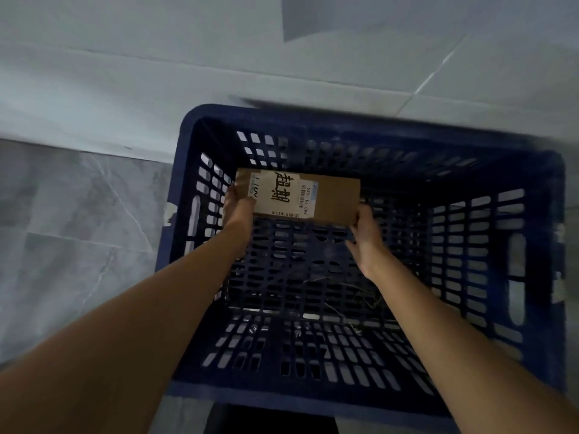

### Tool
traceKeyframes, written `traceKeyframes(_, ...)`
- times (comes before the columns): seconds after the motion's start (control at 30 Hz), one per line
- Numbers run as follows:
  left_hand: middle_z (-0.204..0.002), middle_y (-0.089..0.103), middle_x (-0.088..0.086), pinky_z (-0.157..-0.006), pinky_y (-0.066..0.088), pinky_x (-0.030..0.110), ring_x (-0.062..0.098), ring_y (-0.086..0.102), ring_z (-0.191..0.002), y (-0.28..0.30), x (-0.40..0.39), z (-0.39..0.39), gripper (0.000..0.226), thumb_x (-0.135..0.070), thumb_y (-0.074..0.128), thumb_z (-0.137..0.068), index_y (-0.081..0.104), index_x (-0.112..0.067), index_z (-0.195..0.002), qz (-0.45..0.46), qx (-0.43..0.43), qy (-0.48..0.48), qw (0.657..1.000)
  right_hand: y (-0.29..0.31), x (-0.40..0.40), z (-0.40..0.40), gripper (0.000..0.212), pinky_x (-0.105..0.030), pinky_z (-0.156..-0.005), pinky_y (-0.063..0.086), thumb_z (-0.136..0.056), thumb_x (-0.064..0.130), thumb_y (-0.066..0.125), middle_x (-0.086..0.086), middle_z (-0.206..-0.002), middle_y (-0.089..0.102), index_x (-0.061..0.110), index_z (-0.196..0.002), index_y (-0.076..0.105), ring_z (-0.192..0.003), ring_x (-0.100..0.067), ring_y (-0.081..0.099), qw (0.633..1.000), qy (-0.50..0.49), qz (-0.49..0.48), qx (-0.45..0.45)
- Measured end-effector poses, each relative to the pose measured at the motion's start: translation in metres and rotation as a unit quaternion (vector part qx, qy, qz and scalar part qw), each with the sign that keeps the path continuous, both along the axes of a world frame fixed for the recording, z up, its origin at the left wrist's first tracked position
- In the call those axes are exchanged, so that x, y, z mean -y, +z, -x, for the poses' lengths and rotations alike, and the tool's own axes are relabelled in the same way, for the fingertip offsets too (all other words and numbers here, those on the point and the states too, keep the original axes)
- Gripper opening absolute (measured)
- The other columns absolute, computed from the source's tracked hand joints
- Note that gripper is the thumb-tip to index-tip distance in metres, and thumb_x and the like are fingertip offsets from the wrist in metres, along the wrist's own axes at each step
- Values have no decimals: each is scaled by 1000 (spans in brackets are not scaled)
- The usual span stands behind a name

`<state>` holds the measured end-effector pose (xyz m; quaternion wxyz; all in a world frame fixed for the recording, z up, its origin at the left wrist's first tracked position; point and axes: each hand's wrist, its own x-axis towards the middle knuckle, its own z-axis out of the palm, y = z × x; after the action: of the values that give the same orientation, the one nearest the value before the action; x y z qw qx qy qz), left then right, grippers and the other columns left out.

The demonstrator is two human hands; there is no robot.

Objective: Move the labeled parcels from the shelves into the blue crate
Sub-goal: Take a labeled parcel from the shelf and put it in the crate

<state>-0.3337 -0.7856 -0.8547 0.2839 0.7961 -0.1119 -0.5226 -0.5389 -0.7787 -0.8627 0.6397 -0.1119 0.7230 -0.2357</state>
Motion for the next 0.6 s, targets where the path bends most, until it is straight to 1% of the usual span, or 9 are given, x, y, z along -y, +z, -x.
traceKeyframes(0.07,-125,60,5,-96,47,38,22,55,-101,-7,2,-4,52,-5,44,-91,41,-23,-140,0,2,5,1000,-6,1,-5,31,-30,-94,31,-102,39,34,6,-139,48,30,-127,51,-115,-8,44,1000,-1,10,-7)
traceKeyframes(0.13,-123,58,3,-95,45,35,21,54,-103,-6,3,-4,54,-6,43,-91,39,-24,-142,2,4,0,1000,-10,2,-8,36,-30,-96,30,-102,39,34,6,-142,45,30,-135,48,-121,-10,43,1000,2,15,-15)
traceKeyframes(0.23,-125,58,2,-98,46,37,22,56,-108,-5,0,-1,55,-9,46,-88,40,-25,-140,13,23,-18,999,-10,0,-7,41,-28,-96,29,-102,42,33,8,-141,43,29,-140,43,-118,-7,40,999,12,18,-30)
traceKeyframes(0.3,-126,58,3,-94,50,35,21,57,-110,0,-3,3,58,-12,47,-82,41,-25,-139,23,43,-24,999,-6,0,-7,45,-29,-98,31,-101,45,33,7,-142,44,28,-141,44,-123,-11,43,999,25,10,-35)
traceKeyframes(0.4,-119,47,-9,-65,50,15,11,58,-94,21,-1,13,58,-7,47,-89,34,-22,-143,46,65,-21,997,10,2,-5,47,-32,-94,34,-100,38,33,-3,-143,47,22,-142,43,-124,-20,46,997,35,10,-65)
traceKeyframes(0.47,-118,40,-12,-50,46,12,8,55,-87,39,1,19,57,-2,46,-92,31,-21,-145,42,72,-26,996,26,3,-7,51,-33,-101,34,-100,34,32,-3,-151,38,22,-151,31,-133,-22,40,994,46,38,-93)
traceKeyframes(0.5,-122,43,-10,-50,47,12,10,56,-90,48,1,21,54,-3,46,-93,34,-21,-143,45,85,-43,994,38,4,-8,53,-35,-108,32,-102,31,32,-2,-155,33,22,-153,26,-138,-22,35,988,66,67,-119)
traceKeyframes(0.53,-128,49,-6,-57,48,12,13,58,-96,59,0,22,49,-7,47,-93,38,-21,-139,52,97,-68,992,52,3,-9,52,-36,-113,28,-103,28,32,-4,-157,29,19,-153,23,-141,-22,31,978,97,102,-153)
traceKeyframes(0.6,-135,53,2,-77,53,26,19,58,-110,90,-4,23,50,-20,48,-91,39,-21,-141,63,120,-142,981,83,2,-11,48,-33,-115,24,-104,22,34,-9,-156,31,12,-151,28,-142,-23,29,946,168,177,-214)
